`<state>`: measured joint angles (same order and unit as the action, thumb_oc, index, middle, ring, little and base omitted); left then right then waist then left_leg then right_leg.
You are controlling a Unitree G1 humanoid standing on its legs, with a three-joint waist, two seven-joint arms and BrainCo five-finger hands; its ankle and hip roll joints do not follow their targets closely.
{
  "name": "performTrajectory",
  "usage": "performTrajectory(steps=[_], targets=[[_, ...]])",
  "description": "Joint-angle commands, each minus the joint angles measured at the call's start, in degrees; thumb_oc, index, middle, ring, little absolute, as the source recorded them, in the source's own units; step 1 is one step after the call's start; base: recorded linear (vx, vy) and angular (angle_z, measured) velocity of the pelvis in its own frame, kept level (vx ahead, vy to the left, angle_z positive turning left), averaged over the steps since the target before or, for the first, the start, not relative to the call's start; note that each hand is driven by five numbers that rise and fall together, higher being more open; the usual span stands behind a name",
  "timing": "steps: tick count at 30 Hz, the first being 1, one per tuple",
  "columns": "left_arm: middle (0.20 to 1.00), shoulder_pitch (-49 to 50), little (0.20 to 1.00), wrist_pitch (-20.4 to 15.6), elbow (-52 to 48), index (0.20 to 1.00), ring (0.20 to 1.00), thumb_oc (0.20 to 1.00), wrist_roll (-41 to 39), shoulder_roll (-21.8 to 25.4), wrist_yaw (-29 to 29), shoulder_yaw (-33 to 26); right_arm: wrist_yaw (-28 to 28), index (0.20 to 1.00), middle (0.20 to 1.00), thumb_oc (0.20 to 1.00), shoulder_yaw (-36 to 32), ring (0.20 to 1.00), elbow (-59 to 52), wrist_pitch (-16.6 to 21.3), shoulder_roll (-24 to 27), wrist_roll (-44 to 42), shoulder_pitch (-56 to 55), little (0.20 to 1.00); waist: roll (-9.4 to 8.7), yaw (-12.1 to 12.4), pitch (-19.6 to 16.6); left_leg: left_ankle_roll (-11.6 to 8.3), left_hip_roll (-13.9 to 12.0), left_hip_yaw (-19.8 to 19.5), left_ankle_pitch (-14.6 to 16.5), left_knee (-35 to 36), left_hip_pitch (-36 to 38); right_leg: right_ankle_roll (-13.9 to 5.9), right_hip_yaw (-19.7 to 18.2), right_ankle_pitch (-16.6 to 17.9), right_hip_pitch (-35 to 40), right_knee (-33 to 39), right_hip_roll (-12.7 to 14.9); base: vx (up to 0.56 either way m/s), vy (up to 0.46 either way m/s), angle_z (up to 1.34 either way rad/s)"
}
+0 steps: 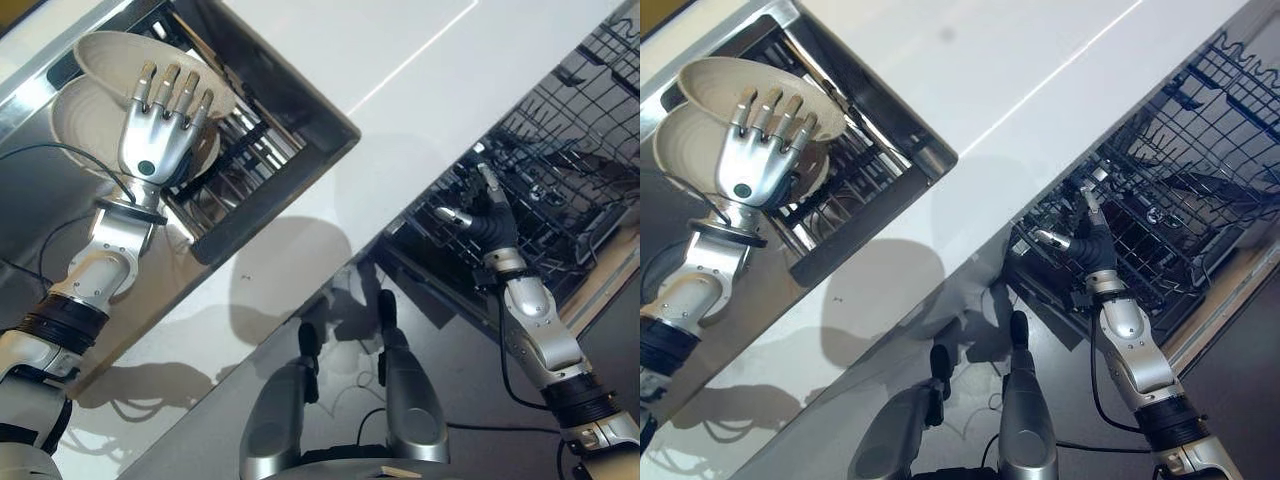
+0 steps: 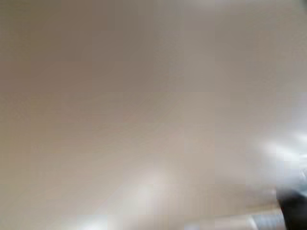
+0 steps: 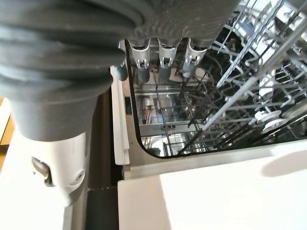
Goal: Pick up plates and place into dishwasher.
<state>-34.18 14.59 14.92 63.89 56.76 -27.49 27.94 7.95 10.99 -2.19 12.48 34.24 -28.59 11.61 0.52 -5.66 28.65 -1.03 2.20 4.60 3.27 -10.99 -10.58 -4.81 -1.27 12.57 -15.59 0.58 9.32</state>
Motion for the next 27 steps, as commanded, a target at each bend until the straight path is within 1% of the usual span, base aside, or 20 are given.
performTrajectory(steps=[1,12,18,21,22,25,27], targets=[[0.2,3.2,0.2,0.9,6.4,0.2,0.2,0.2,-2.2,-1.9,2.4,-0.1,-1.0,1.0,1.0,1.0,-3.5,1.0,-2.8,1.4,1.7,1.3,0.6,1.0,0.72,0.4,-2.5,-0.24,-0.1,-1.7,-0.4,-1.3,-3.6,-5.37,-0.2,-7.1,-0.6,-8.6,4.5,0.0,0.0,0.0],[0.2,4.7,0.2,0.9,6.6,0.2,0.2,0.2,-2.4,-2.9,1.3,-1.2,-2.5,1.0,1.0,1.0,-5.4,1.0,-3.8,0.7,1.9,1.6,-1.2,1.0,1.17,0.1,-2.8,-0.16,0.3,-1.9,-0.4,-1.5,-3.3,-5.04,0.0,-7.1,-0.6,-9.2,4.9,0.01,0.005,0.0],[0.2,6.0,0.2,1.3,7.2,0.2,0.2,0.2,-3.2,-3.7,-0.7,-1.7,-3.5,1.0,1.0,1.0,-6.3,1.0,-4.1,0.2,2.3,1.3,-2.1,1.0,1.37,-0.1,-3.2,-0.2,0.5,-2.2,-0.5,-1.6,-3.0,-4.93,0.0,-7.2,-0.6,-9.6,5.0,0.02,0.013,0.0],[0.2,7.1,0.2,1.8,7.1,0.2,0.2,0.2,-4.9,-4.0,-3.7,-2.6,-4.1,1.0,1.0,1.0,-6.8,1.0,-4.5,0.1,2.5,1.3,-2.9,1.0,1.52,-0.1,-3.4,-0.23,0.6,-2.3,-0.5,-1.6,-2.8,-4.85,0.0,-7.3,-0.5,-9.8,5.1,0.0,0.0,0.0],[0.2,7.4,0.2,1.6,7.0,0.2,0.2,0.2,-5.8,-4.1,-5.7,-3.0,-4.1,1.0,1.0,1.0,-7.0,1.0,-4.8,0.0,2.7,1.2,-3.2,1.0,1.56,-0.1,-3.6,-0.22,0.7,-2.3,-0.5,-1.6,-2.8,-4.82,0.1,-7.3,-0.4,-9.8,5.1,0.0,0.0,0.0],[0.2,9.1,0.2,-0.7,6.1,0.2,0.2,0.2,-8.3,-4.4,-14.0,-5.5,-4.7,1.0,1.0,1.0,-7.9,1.0,-5.3,0.7,2.9,0.8,-4.9,1.0,1.61,0.3,-4.2,-0.21,0.8,-2.4,-0.5,-1.2,-2.2,-4.67,0.5,-7.6,0.1,-9.7,5.2,0.0,0.0,0.0],[0.2,10.7,0.2,-2.6,4.9,0.2,0.2,0.2,-8.8,-4.7,-18.5,-7.7,-5.4,1.0,1.0,1.0,-8.7,1.0,-5.6,0.9,3.1,0.3,-6.1,1.0,1.75,0.5,-4.8,-0.21,0.9,-2.6,-0.7,-0.6,-1.5,-4.58,0.9,-7.8,0.7,-9.5,5.4,0.0,0.0,0.0]])
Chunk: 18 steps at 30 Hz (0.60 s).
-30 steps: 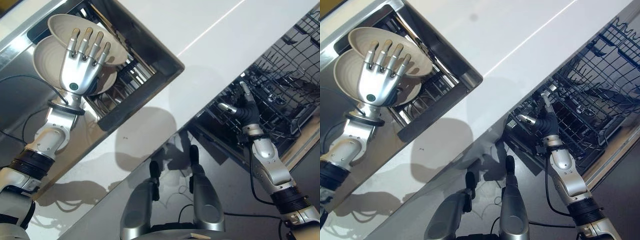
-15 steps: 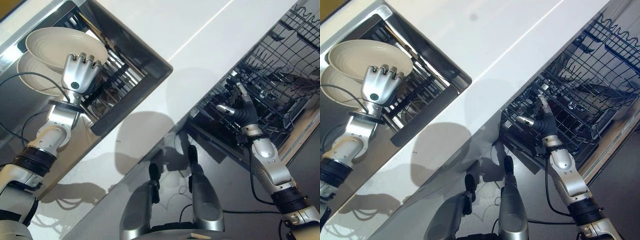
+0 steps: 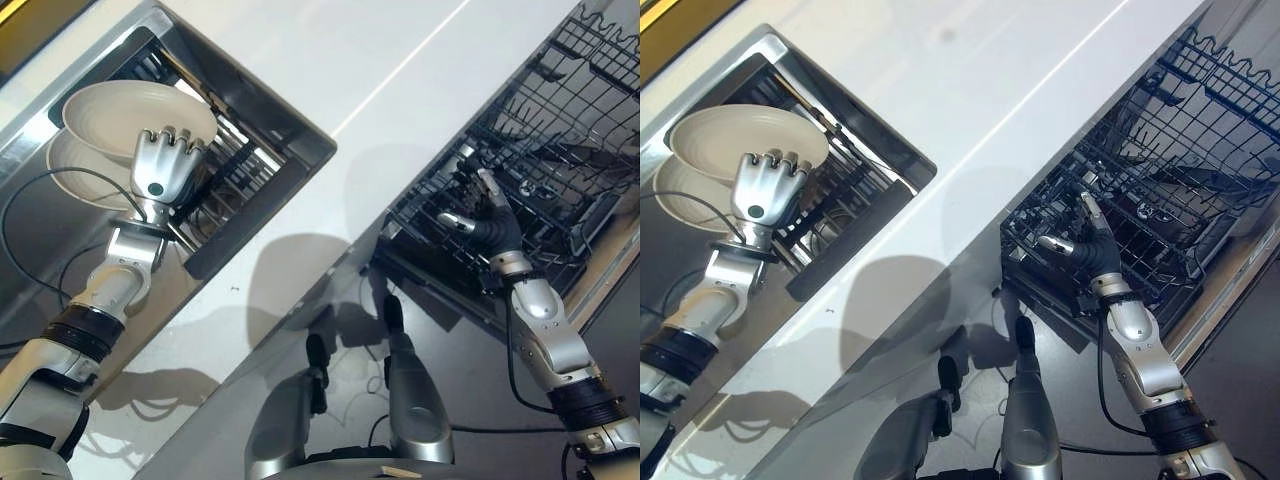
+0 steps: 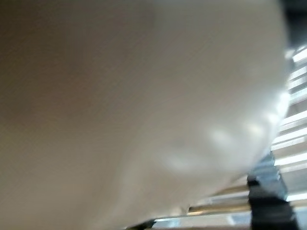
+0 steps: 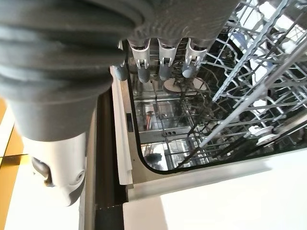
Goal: Pick up plates and place into dishwasher.
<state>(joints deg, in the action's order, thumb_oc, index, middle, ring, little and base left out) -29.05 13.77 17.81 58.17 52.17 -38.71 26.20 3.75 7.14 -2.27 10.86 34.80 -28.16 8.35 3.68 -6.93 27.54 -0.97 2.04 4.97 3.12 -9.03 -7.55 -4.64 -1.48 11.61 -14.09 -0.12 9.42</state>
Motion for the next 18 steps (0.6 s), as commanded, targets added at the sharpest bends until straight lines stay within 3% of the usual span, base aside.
performTrajectory(steps=[1,8,18], targets=[[0.2,6.0,0.2,-2.3,1.4,0.2,0.2,0.2,-3.1,-0.2,-8.3,-6.7,-1.5,1.0,1.0,1.0,-5.1,1.0,-5.6,2.6,2.6,-0.2,-3.2,1.0,-1.35,1.8,-4.0,-0.28,1.1,-3.0,-0.6,-2.3,-4.3,-4.72,1.3,-6.9,-0.5,-8.7,5.3,0.0,0.0,0.0],[0.2,12.2,0.2,-8.6,-7.3,0.2,0.2,0.2,-0.4,-1.1,-16.8,-15.3,-3.7,1.0,1.0,1.0,-7.8,1.0,-7.7,3.7,1.2,0.2,-8.4,1.0,-1.14,2.9,-7.7,-0.52,1.2,-3.5,-0.7,0.3,-0.7,-4.72,3.6,-7.9,3.5,-6.9,5.9,0.01,-0.017,0.03],[0.2,17.5,0.2,-14.6,-19.6,0.2,0.2,0.2,3.9,-2.3,-18.0,-22.5,-4.8,1.0,1.0,1.0,-9.1,1.0,-10.7,2.3,-1.6,0.8,-13.3,1.0,-1.55,3.8,-13.5,-1.31,0.3,-4.3,-0.2,3.5,5.0,-4.36,6.3,-9.8,10.6,-4.1,4.8,0.02,-0.065,0.13]])
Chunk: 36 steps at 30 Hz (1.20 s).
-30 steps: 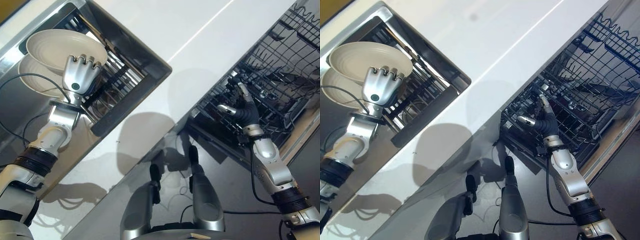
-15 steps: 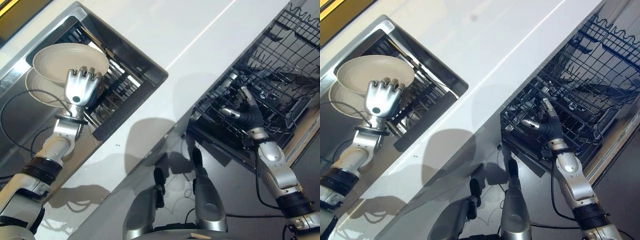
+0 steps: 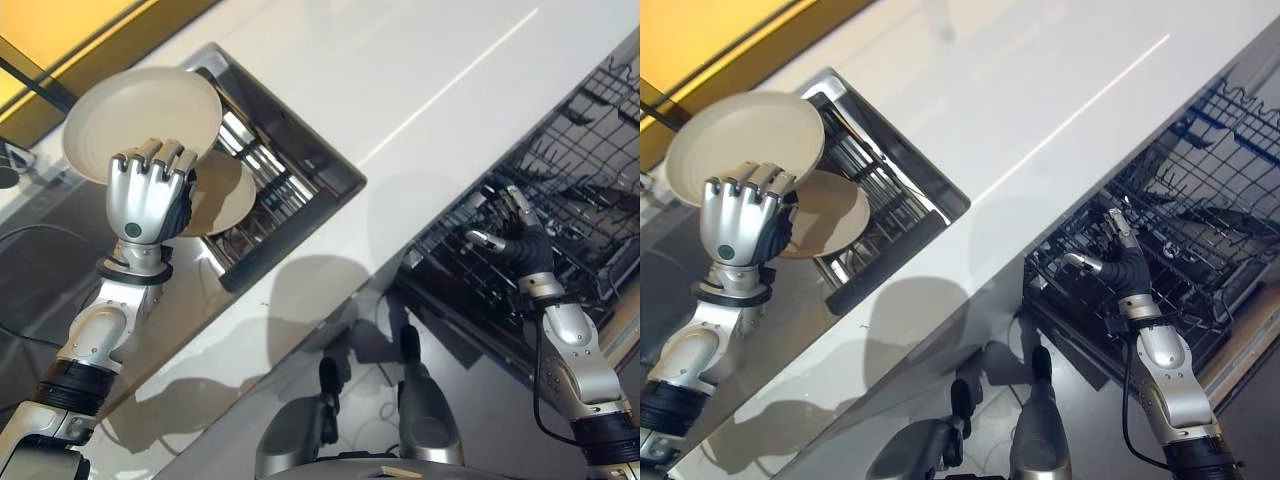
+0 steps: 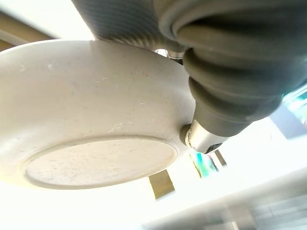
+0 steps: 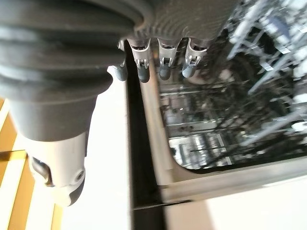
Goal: Pick up plates and place into dishwasher.
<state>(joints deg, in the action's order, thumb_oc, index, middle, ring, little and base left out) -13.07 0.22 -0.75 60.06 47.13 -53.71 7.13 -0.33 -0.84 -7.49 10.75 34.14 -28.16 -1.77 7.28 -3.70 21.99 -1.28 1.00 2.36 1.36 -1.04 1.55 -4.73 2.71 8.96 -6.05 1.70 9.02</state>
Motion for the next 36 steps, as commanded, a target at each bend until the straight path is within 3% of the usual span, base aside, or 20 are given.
performTrajectory(steps=[1,5,15,20,24,27,31,36], targets=[[0.2,2.1,0.2,-1.8,-2.3,0.2,0.2,0.2,2.7,2.6,-3.3,-3.9,-0.6,1.0,1.0,1.0,-1.2,1.0,-5.7,2.4,-1.3,0.8,-3.7,1.0,-5.19,0.7,-8.6,-1.07,1.1,-1.9,1.6,-4.2,-3.5,-4.2,2.3,-7.4,3.2,-5.8,4.9,0.03,-0.082,0.14],[0.2,3.9,0.2,-4.6,-6.6,0.2,0.2,0.2,2.3,2.1,-2.2,-6.0,-0.2,1.0,1.0,1.0,-1.3,1.0,-6.3,2.3,-2.3,0.8,-5.4,1.0,-5.16,0.8,-10.6,-1.27,0.4,-2.3,1.6,-2.3,-1.3,-4.16,2.5,-8.0,5.1,-4.9,4.1,0.01,-0.089,0.12],[0.2,8.2,0.2,-19.3,-14.9,0.2,0.2,0.2,-10.1,-0.9,2.7,-10.1,12.1,1.0,1.0,1.0,-4.1,1.0,-9.5,6.9,-3.8,1.4,-6.1,1.0,-5.75,1.2,-13.4,-1.15,-1.2,-2.4,1.5,0.9,1.6,-4.61,2.4,-9.3,7.1,-4.2,1.8,-0.08,-0.089,0.0],[0.2,8.1,0.2,-21.4,-16.7,0.2,0.2,0.2,-15.2,-0.5,6.3,-10.2,17.3,1.0,1.0,1.0,-5.1,1.0,-10.8,9.5,-3.4,3.3,-4.9,1.0,-6.02,1.3,-14.8,-1.14,-1.7,-1.8,1.8,2.3,3.0,-4.75,2.1,-9.9,8.2,-3.9,0.9,-0.08,-0.068,-0.05],[0.2,7.4,0.2,-23.7,-16.9,0.2,0.2,0.2,-20.6,-0.2,8.8,-9.9,22.1,1.0,1.0,1.0,-5.2,1.0,-11.2,8.7,-3.8,4.8,-4.0,1.0,-5.94,1.2,-15.8,-1.1,-2.1,-1.1,1.5,3.8,4.2,-4.59,2.0,-10.5,9.0,-3.9,0.1,-0.07,-0.046,-0.09],[0.2,6.7,0.2,-27.6,-17.9,0.2,0.2,0.2,-29.8,-0.7,15.5,-9.4,23.8,1.0,1.0,1.0,-5.5,1.0,-12.3,9.4,-4.2,7.7,-3.4,1.0,-5.8,1.1,-16.4,-1.02,-2.2,-1.0,1.3,4.6,4.9,-4.39,1.8,-11.0,9.7,-3.8,-0.5,-0.06,-0.042,-0.09],[0.2,5.0,0.2,-32.7,-20.4,0.2,0.2,0.2,-41.5,-1.6,26.9,-6.7,19.9,1.0,1.0,1.0,-4.1,1.0,-15.1,9.3,-2.8,9.6,-1.7,1.0,-5.77,1.1,-17.0,-0.94,-2.3,-1.0,1.2,4.9,5.2,-4.23,1.6,-11.1,10.0,-3.7,-1.0,-0.06,-0.035,-0.06],[0.2,0.2,0.2,-33.0,-22.5,0.2,0.2,0.2,-58.5,-1.8,41.1,-1.0,16.5,1.0,1.0,1.0,-0.1,1.0,-15.9,10.4,1.3,8.1,4.0,1.0,-6.13,2.0,-17.8,-0.91,-2.1,-1.3,1.4,4.4,5.0,-4.14,1.6,-10.7,10.4,-3.0,-1.2,-0.05,-0.032,-0.03]])
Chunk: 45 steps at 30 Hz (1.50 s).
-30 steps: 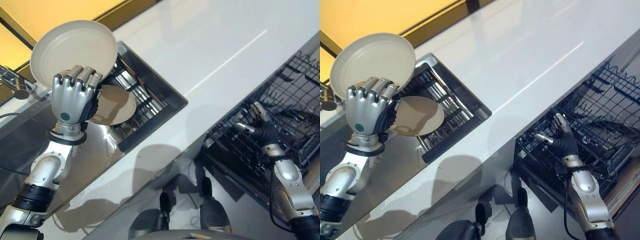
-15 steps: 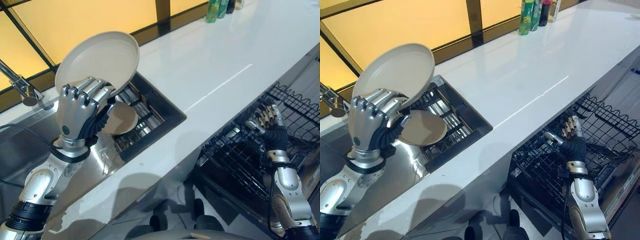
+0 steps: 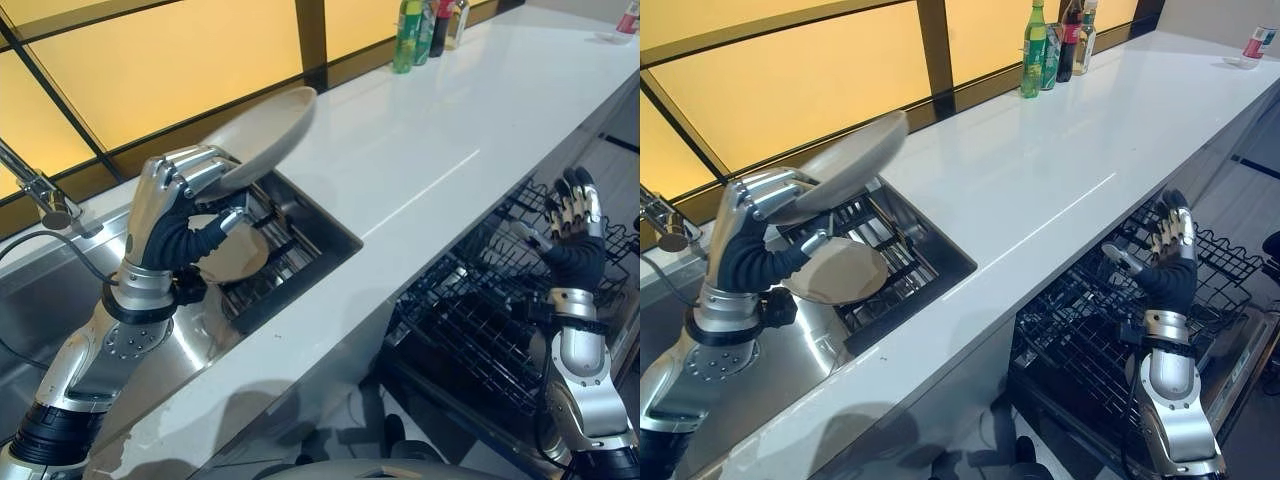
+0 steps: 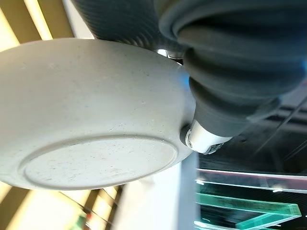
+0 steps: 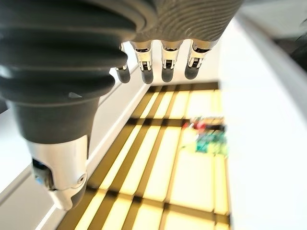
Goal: Pick up plates and place into dishwasher.
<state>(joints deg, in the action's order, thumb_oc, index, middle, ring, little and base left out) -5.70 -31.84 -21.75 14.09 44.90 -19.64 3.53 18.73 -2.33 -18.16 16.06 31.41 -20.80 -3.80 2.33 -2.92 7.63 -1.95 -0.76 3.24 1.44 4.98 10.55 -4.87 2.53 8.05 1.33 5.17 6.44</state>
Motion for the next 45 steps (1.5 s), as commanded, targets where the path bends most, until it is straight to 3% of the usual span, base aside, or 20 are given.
performTrajectory(steps=[1,6,12,16,19,23,32,41,42,43,44,45], targets=[[0.2,-7.5,0.2,-0.7,-1.5,0.2,0.2,0.2,-14.6,0.2,8.5,3.0,-2.6,1.0,1.0,1.0,1.7,1.0,-5.3,5.1,4.3,0.8,6.6,1.0,-1.23,1.3,-3.5,-0.23,-0.3,-2.2,1.4,-1.6,-3.9,-3.97,1.8,-9.8,3.2,-6.4,1.3,-0.04,-0.032,-0.06],[0.2,-10.8,0.2,3.4,-3.9,0.2,0.2,0.2,-35.7,-2.1,27.9,7.6,-6.3,1.0,1.0,1.0,4.6,1.0,-5.9,3.4,6.2,1.6,11.3,1.0,-1.64,2.4,-5.1,-0.12,-0.2,-2.7,1.2,-1.3,-4.2,-3.8,2.5,-9.7,3.8,-5.5,1.1,-0.01,-0.008,0.0],[0.2,-14.3,0.2,7.9,-5.6,0.2,0.2,0.2,-50.3,-2.5,40.0,11.7,-12.7,1.0,1.0,1.0,8.0,1.0,-5.6,2.1,6.8,-2.9,14.7,1.0,-1.89,2.9,-6.1,0.18,0.1,-3.0,1.4,-1.0,-3.8,-3.69,3.2,-10.1,4.5,-5.3,1.1,-0.01,-0.005,0.02],[0.2,-15.6,0.2,10.0,-5.8,0.2,0.2,0.2,-55.0,-2.3,43.0,12.0,-21.1,1.0,1.0,1.0,11.0,1.0,-6.4,1.2,7.1,-6.5,16.7,1.0,-2.06,3.3,-6.9,0.35,0.2,-3.0,1.2,-0.9,-3.9,-3.55,3.4,-10.1,4.6,-5.2,1.2,0.0,0.0,0.0],[0.2,-16.7,0.2,11.0,-4.9,0.2,0.2,0.2,-57.0,-2.4,44.5,12.3,-35.0,1.0,1.0,1.0,15.2,1.0,-6.4,-2.0,6.4,-19.6,19.5,1.0,-2.51,4.1,-7.6,0.4,0.3,-3.2,1.2,-1.1,-4.1,-3.39,3.9,-10.1,4.7,-5.2,1.4,0.0,0.0,0.0],[0.2,-17.8,0.2,11.9,-4.4,0.2,0.2,0.2,-57.9,-2.6,44.8,12.7,-44.9,1.0,1.0,1.0,20.0,1.0,-6.1,-3.3,6.7,-22.0,22.5,1.0,-3.02,5.1,-8.2,0.35,0.4,-3.8,1.0,-1.1,-4.4,-3.27,4.4,-10.1,5.2,-4.7,1.5,0.0,-0.023,0.08],[0.2,-17.2,0.2,12.6,-3.7,0.2,0.2,0.2,-58.0,-3.5,46.1,11.8,-52.8,1.0,1.0,1.0,21.8,1.0,-7.3,-6.2,5.3,-25.9,23.8,1.0,-3.49,5.8,-8.6,0.49,0.3,-4.4,1.0,-0.9,-4.3,-2.96,4.3,-10.2,5.7,-4.5,1.4,0.0,-0.015,0.06],[0.2,-17.5,0.2,13.5,-3.1,0.2,0.2,0.2,-57.5,-5.3,46.6,11.7,-49.4,1.0,1.0,1.0,21.4,1.0,-6.6,-2.7,1.6,-27.3,25.0,1.0,-3.32,5.9,-8.5,0.51,0.2,-4.2,1.1,-1.2,-4.3,-2.77,4.2,-10.2,6.0,-4.2,1.4,0.0,0.0,0.0],[0.2,-17.4,0.2,13.6,-3.0,0.2,0.2,0.2,-57.3,-5.7,46.7,11.4,-48.7,0.944,0.944,0.944,20.9,0.944,-6.7,-2.2,0.8,-27.7,24.8,0.944,-3.26,5.9,-8.5,0.55,0.2,-4.2,1.2,-1.2,-4.3,-2.74,4.2,-10.2,5.9,-4.2,1.4,0.0,0.0,0.0],[0.2,-17.3,0.2,13.9,-2.9,0.2,0.2,0.2,-56.9,-6.3,46.5,11.1,-47.8,0.787,0.787,0.787,20.2,0.787,-6.9,-2.4,-0.4,-28.0,24.7,0.787,-3.18,5.8,-8.5,0.61,0.2,-4.2,1.3,-1.3,-4.2,-2.72,4.1,-10.2,5.9,-4.2,1.4,0.0,0.0,0.0],[0.2,-17.2,0.2,14.0,-2.9,0.2,0.2,0.2,-56.6,-6.6,46.4,10.9,-47.4,0.526,0.526,0.526,20.1,0.526,-6.9,-2.4,-1.2,-28.4,24.6,0.526,-3.14,5.8,-8.5,0.65,0.2,-4.2,1.4,-1.3,-4.2,-2.71,4.0,-10.2,5.9,-4.2,1.4,0.0,0.0,0.0],[0.2,-17.1,0.2,13.6,-2.8,0.2,0.2,0.2,-56.1,-7.2,45.8,10.5,-47.6,0.2,0.2,0.2,19.9,0.2,-6.9,-2.7,-2.5,-29.1,24.3,0.2,-3.06,5.7,-8.4,0.72,0.2,-4.2,1.5,-1.4,-4.2,-2.7,3.9,-10.3,5.9,-4.2,1.5,0.0,0.0,0.0]])
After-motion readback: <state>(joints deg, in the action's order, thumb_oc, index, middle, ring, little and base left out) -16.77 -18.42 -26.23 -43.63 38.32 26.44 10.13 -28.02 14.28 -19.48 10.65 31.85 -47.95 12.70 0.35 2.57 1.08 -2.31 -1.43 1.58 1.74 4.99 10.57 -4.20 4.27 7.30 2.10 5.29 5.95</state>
